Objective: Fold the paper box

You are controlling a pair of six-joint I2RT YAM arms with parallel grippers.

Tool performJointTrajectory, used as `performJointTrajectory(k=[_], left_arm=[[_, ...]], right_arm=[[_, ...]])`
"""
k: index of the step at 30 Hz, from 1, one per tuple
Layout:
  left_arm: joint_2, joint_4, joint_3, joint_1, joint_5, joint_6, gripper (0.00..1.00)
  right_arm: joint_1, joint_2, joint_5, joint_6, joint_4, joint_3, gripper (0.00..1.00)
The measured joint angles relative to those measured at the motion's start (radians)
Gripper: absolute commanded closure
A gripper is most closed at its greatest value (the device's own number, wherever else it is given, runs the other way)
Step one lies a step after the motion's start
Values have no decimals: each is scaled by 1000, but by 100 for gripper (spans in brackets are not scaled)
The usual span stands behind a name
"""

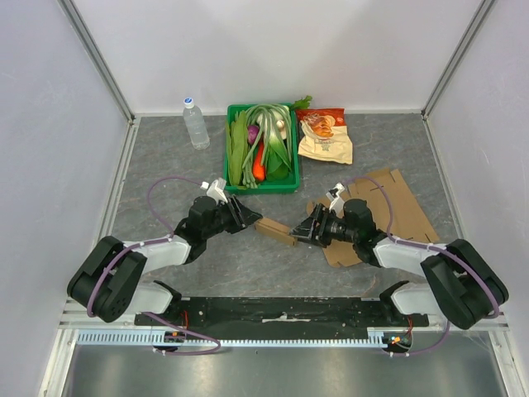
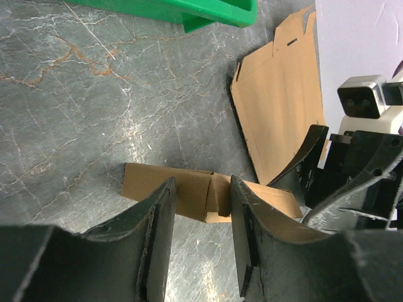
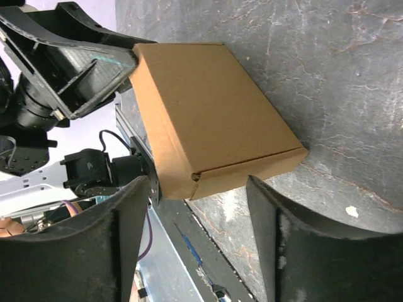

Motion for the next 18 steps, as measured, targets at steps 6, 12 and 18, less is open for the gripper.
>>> performJointTrajectory(k=[6, 12, 18], left_arm=[[0, -3, 0, 0, -4, 2, 54], [0, -5, 0, 0, -3, 18, 46], [-66, -116, 6, 30, 31, 65, 36]], right_arm=[[0, 66, -2, 13, 72, -18, 50], [-3, 105, -8, 13, 177, -47, 65], [-34, 151, -43, 9, 269, -67, 67]])
